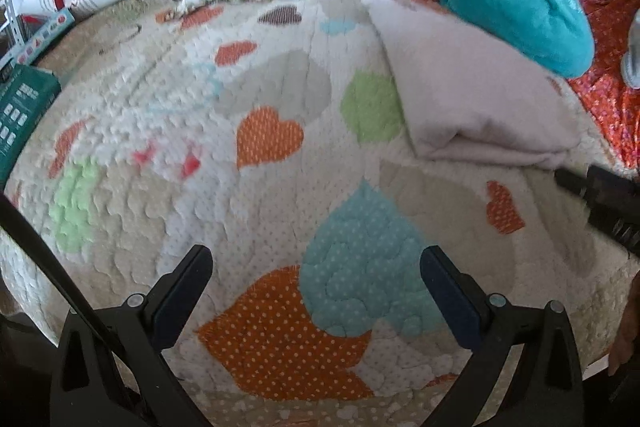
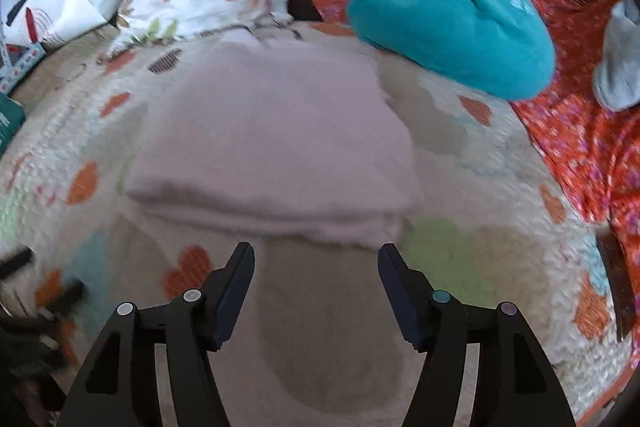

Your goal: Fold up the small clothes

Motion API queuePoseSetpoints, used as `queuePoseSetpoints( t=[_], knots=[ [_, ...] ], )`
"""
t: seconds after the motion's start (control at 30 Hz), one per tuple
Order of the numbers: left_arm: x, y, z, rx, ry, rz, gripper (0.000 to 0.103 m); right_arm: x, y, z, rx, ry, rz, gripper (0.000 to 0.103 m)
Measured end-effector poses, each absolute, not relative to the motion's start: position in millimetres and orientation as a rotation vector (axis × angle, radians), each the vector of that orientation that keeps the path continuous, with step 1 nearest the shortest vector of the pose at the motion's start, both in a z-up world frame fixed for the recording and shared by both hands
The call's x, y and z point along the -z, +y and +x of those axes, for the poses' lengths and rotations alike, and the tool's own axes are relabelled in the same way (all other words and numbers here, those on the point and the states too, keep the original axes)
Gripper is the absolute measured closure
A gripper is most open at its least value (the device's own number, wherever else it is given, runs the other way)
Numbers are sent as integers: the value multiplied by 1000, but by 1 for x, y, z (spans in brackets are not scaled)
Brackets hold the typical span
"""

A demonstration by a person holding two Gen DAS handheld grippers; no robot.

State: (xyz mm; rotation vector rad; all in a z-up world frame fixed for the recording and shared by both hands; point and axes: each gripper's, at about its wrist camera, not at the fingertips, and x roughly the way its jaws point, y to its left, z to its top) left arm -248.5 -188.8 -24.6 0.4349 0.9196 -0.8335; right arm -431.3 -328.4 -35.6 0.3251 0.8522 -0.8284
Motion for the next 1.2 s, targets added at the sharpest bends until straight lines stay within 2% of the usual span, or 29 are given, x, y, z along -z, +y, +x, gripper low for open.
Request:
queuePoseSetpoints(
  t=[0.17,0.33,0.63,1.2],
  knots=[
    [17,-189,-250,853,920,408,0,39,-328,-451,866,865,320,34],
    [16,-190,-251,858,918,408,0,32,-319,-441,877,845,260,30],
    [16,-189,-247,853,940,401,0,36,-295,-418,853,875,112,29],
    [25,-190,-243,857,996,394,0,36,-300,-420,870,870,150,26]
  ],
)
